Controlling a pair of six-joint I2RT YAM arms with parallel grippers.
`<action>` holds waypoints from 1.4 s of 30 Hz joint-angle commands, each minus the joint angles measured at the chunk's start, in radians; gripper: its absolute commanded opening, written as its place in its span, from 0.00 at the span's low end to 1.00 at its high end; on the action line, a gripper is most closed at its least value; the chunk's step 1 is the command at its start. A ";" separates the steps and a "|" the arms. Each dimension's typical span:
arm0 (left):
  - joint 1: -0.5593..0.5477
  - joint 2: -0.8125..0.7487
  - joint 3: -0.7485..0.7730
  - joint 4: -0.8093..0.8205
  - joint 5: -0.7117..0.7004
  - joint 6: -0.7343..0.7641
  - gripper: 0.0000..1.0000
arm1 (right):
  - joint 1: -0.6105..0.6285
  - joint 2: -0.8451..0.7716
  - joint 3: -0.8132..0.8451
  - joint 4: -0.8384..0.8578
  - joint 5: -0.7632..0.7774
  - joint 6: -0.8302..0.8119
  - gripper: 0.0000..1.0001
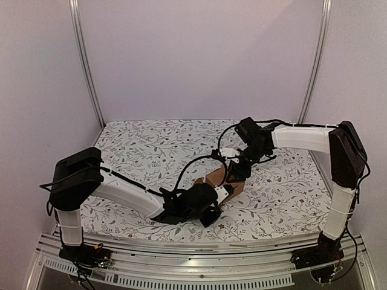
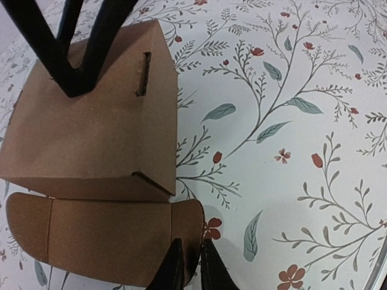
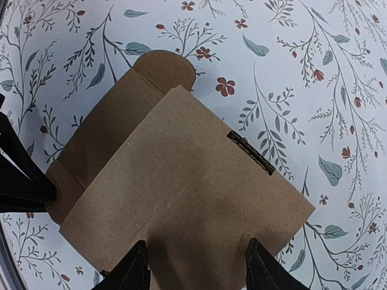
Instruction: Fold the paper box
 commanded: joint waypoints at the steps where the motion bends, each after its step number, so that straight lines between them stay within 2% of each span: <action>1: 0.021 0.010 0.006 0.005 -0.003 -0.035 0.09 | -0.003 0.031 -0.015 -0.027 0.036 -0.016 0.54; 10: 0.082 -0.014 -0.046 0.075 0.053 -0.136 0.07 | 0.022 0.046 -0.030 -0.042 0.069 -0.056 0.54; 27: 0.145 0.062 0.028 -0.048 0.052 -0.226 0.09 | 0.033 0.049 -0.028 -0.057 0.075 -0.069 0.54; 35: 0.158 0.042 0.034 -0.104 0.024 -0.252 0.20 | 0.033 0.043 -0.027 -0.062 0.074 -0.071 0.54; 42: 0.163 0.023 0.025 -0.118 -0.005 -0.255 0.24 | 0.033 0.041 -0.029 -0.063 0.081 -0.072 0.54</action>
